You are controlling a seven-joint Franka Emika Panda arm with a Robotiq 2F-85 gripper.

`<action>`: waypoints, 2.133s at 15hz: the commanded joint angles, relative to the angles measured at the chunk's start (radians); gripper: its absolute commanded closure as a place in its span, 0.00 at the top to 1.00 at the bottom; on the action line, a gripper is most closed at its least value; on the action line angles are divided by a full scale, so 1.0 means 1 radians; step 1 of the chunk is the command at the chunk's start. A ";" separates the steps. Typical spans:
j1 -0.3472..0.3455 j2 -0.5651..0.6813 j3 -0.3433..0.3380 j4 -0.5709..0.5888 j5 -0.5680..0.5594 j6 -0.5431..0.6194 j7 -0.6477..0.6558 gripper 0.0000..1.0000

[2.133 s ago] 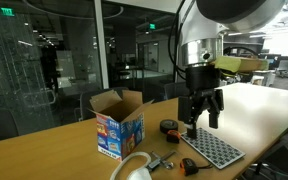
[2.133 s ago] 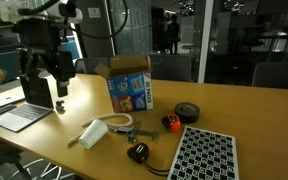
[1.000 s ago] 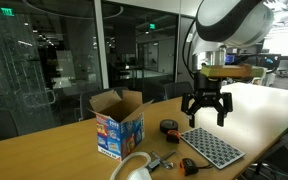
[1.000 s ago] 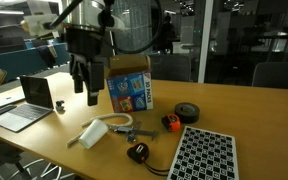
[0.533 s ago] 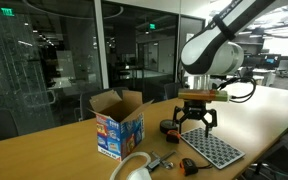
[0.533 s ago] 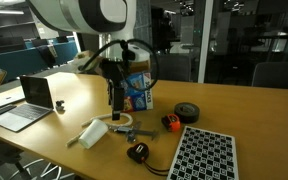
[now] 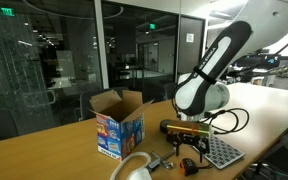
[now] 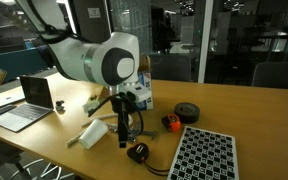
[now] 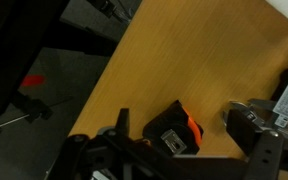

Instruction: Put the measuring tape closest to you in the box

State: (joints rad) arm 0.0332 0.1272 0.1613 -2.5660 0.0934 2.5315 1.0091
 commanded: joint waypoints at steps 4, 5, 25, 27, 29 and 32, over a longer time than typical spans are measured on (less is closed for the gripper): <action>0.057 0.216 -0.100 0.027 -0.088 0.309 -0.242 1.00; 0.059 0.239 -0.112 0.032 -0.086 0.331 -0.286 1.00; 0.158 0.164 -0.247 0.113 -0.074 0.123 -0.510 0.60; 0.189 0.074 -0.292 0.131 -0.138 0.027 -0.439 0.60; 0.198 0.003 -0.307 0.164 -0.238 -0.046 -0.349 0.60; 0.169 -0.090 -0.262 0.246 -0.384 -0.142 -0.225 0.60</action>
State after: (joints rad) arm 0.2074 0.1437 -0.1244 -2.3786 -0.1750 2.4917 0.6661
